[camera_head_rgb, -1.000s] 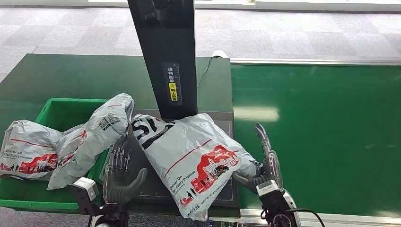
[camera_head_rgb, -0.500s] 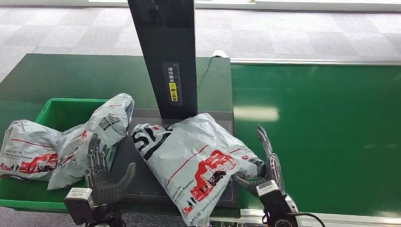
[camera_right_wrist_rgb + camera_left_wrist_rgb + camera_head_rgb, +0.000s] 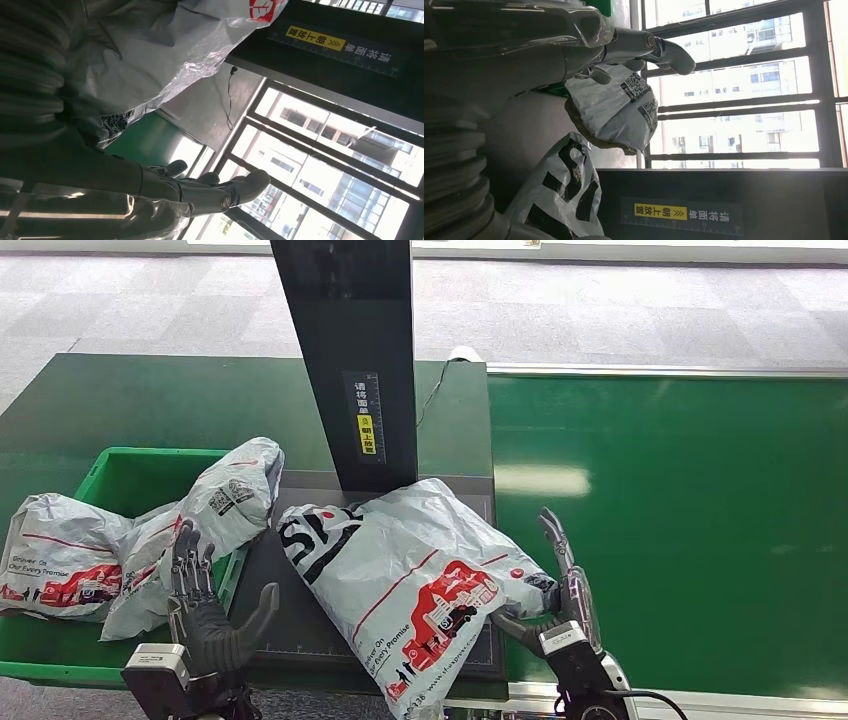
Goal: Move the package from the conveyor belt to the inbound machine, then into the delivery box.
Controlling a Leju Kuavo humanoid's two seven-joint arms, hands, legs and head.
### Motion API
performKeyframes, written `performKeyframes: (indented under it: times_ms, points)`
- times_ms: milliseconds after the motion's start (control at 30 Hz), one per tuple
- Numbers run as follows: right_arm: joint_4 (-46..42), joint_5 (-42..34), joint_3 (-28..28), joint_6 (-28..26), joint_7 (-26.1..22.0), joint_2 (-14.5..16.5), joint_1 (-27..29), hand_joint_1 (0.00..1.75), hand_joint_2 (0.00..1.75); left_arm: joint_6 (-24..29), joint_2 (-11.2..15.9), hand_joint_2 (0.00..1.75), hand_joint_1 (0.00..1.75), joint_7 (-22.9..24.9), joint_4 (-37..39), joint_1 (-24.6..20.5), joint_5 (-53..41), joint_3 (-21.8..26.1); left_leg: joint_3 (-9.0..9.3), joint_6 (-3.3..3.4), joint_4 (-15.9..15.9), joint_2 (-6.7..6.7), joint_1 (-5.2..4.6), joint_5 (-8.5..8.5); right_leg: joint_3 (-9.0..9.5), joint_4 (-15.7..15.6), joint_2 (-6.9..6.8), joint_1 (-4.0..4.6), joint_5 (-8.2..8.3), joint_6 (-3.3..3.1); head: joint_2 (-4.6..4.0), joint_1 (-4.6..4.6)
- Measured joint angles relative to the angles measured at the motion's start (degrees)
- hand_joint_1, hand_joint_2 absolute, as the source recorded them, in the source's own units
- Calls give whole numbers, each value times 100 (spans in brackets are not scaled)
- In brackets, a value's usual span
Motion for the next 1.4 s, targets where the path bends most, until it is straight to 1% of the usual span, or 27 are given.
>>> performKeyframes:
  times_ms: [67,100,267,333,400,500,567,633,667,733,833,933,1167,1200,1267,1400]
  points:
    - [4,22,0,3,8,0,0,0,175,96,-1,175,0,-22,-5,2,-58,0,0,0,0,0,0,0,0,0,0,0,0,0,0,-1]
    - [8,42,0,8,20,0,-1,0,175,227,-1,175,0,-44,-21,8,-140,0,0,0,0,0,0,0,0,0,0,0,0,0,0,-1]
    - [85,196,2,104,184,-5,-17,0,175,1234,9,175,0,-59,-321,91,-744,45,-2,0,0,0,0,0,1,0,0,0,0,0,0,0]
    - [151,313,9,167,328,-17,-44,0,175,1372,15,175,0,-14,-511,127,-721,98,-2,0,-1,0,0,0,1,0,0,0,0,0,0,0]
    - [251,493,25,291,589,-41,-94,0,175,1162,31,175,0,56,-671,156,-457,132,-2,0,-1,1,0,0,1,0,0,0,0,0,0,-1]
    - [529,874,104,622,1075,-115,-208,0,175,395,95,175,0,221,-789,176,-224,114,-1,0,-1,1,0,0,3,0,0,0,0,0,0,1]
    - [789,998,200,953,1213,-179,-309,0,175,-269,182,175,0,408,-783,178,-565,1,2,0,0,1,0,1,3,0,0,0,0,0,0,0]
    - [1036,1008,299,1286,1242,-242,-407,0,175,-851,280,175,0,591,-735,176,-1050,-205,3,0,0,1,0,1,3,0,0,0,1,0,0,1]
    - [1141,1015,350,1430,1239,-275,-448,0,175,-1036,324,175,0,647,-697,174,-1245,-323,3,0,0,2,0,1,2,0,1,0,1,0,0,0]
    - [1315,1038,452,1677,1218,-342,-519,0,175,-1241,397,175,0,715,-609,159,-1488,-535,4,0,1,3,0,0,2,0,1,0,1,0,0,1]
    - [1497,1005,575,1925,1121,-435,-610,0,175,-1373,470,175,0,753,-465,137,-1645,-767,8,-1,0,9,0,-1,2,0,5,1,1,0,0,0]
    - [1568,904,632,2068,1027,-502,-678,0,175,-1451,510,175,0,782,-386,115,-1720,-897,12,-2,0,11,1,-2,4,0,8,2,0,-1,0,-1]
    - [1610,832,697,2159,938,-592,-724,0,175,-1541,571,175,0,911,-286,103,-1900,-1018,23,-2,0,10,2,-2,15,0,7,2,0,-1,0,-1]
    - [1614,819,699,2162,910,-599,-724,0,175,-1541,580,175,0,1002,-269,100,-2045,-1035,24,-2,0,10,2,-1,16,0,7,2,0,-1,0,-1]
    - [1623,798,701,2164,868,-608,-723,0,175,-1470,608,175,0,1358,-217,88,-2598,-1097,24,-2,0,10,2,-2,16,0,7,2,0,-1,0,0]
    - [1627,783,692,2155,840,-605,-710,0,175,-1238,655,175,0,2482,-5,28,-4047,-1256,23,-2,0,10,1,-2,15,0,7,1,0,0,0,-1]
